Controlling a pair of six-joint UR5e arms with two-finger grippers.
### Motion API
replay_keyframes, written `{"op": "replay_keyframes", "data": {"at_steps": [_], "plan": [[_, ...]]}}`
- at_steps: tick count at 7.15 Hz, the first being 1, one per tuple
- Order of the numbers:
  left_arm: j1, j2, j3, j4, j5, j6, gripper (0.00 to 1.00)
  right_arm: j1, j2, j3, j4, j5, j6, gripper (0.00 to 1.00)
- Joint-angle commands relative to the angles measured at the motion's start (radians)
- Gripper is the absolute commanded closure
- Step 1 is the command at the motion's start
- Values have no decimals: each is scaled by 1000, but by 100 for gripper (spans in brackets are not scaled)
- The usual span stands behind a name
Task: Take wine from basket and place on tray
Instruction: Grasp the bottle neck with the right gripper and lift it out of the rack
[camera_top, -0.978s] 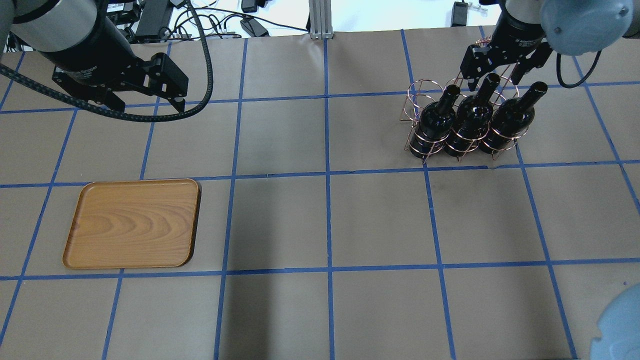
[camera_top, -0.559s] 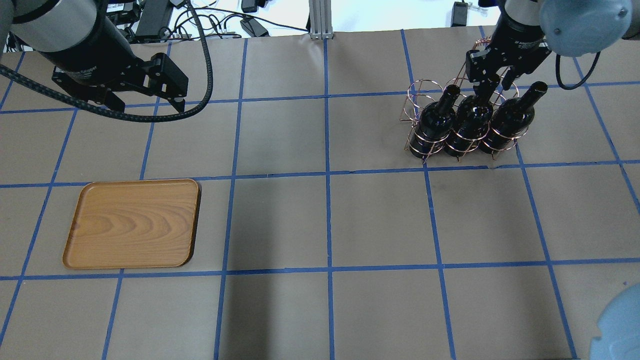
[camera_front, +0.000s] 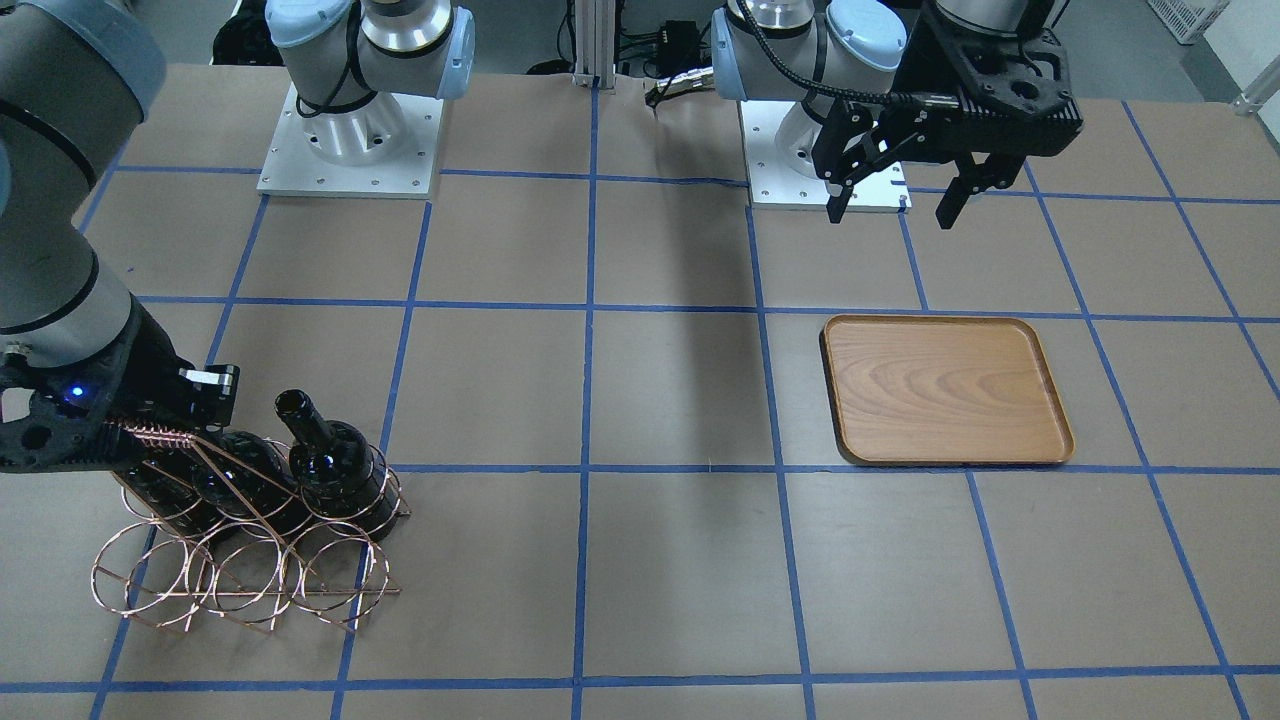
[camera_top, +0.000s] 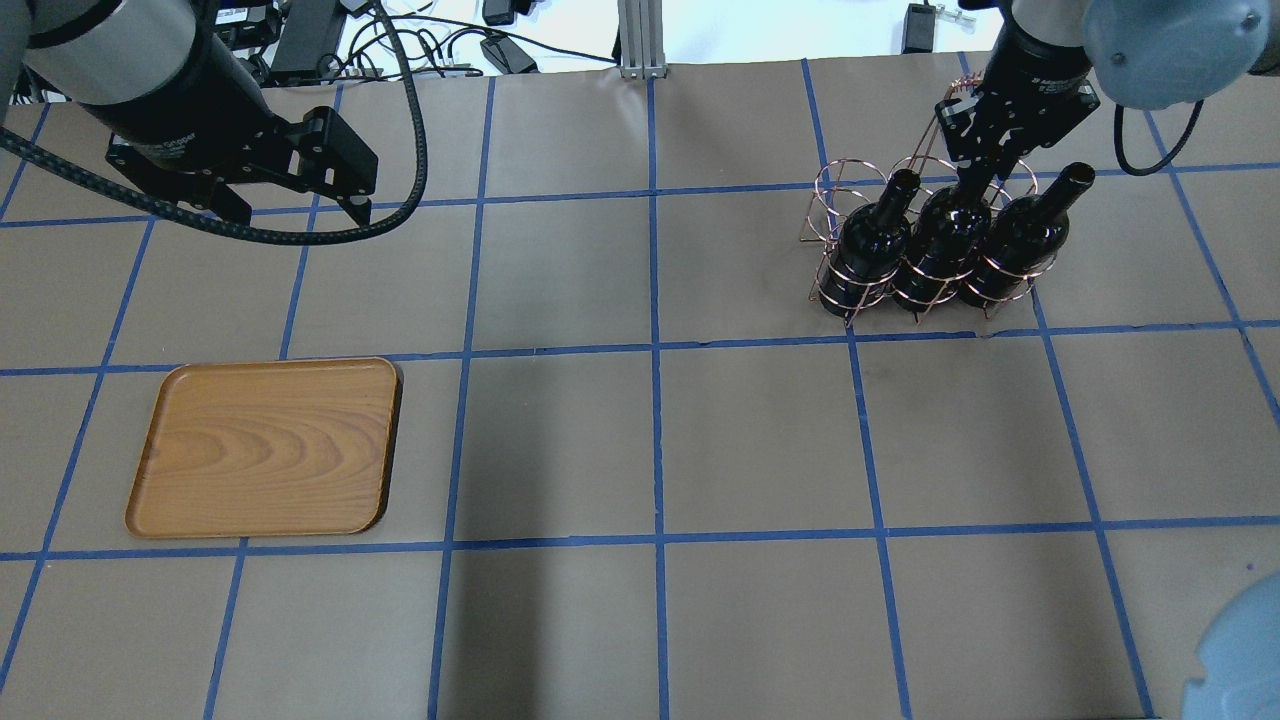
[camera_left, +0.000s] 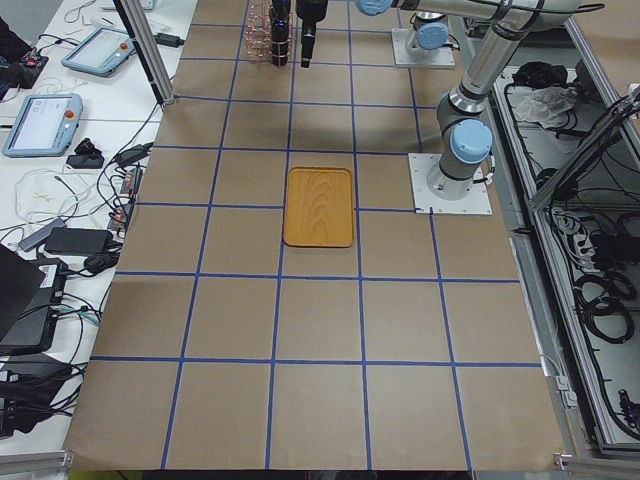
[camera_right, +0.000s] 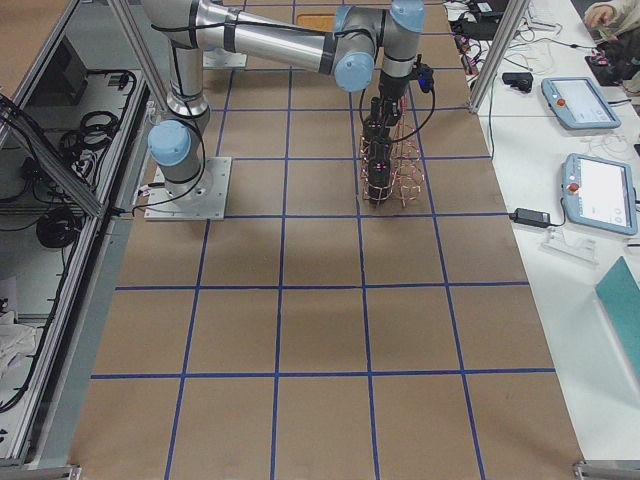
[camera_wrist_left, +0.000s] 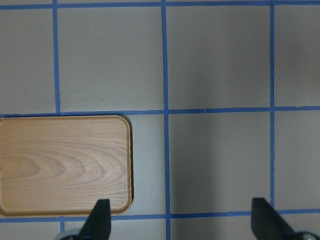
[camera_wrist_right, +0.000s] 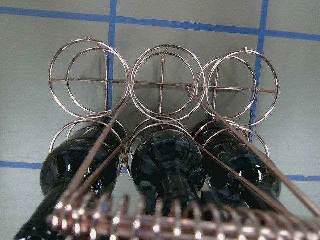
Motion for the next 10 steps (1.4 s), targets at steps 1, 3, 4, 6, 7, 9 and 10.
{"op": "replay_keyframes", "data": {"at_steps": [1, 3, 4, 6, 7, 9, 10], "plan": [[0, 0, -1, -2, 0, 0, 0, 0, -53, -68, 68, 2, 3, 86], [-2, 0, -1, -2, 0, -1, 0, 5, -154, -150, 254, 11, 12, 86], [0, 0, -1, 0, 0, -1, 0, 12, -215, -153, 336, 4, 30, 86], [0, 0, -1, -3, 2, -1, 0, 160, -259, -154, 381, -3, 232, 86], [0, 0, -1, -3, 0, -1, 0, 269, -247, -141, 380, 2, 365, 86], [0, 0, -1, -3, 0, 0, 0, 420, -189, -130, 360, 11, 535, 89], [0, 0, -1, -3, 0, -1, 0, 467, -155, -130, 305, 14, 631, 89]]}}
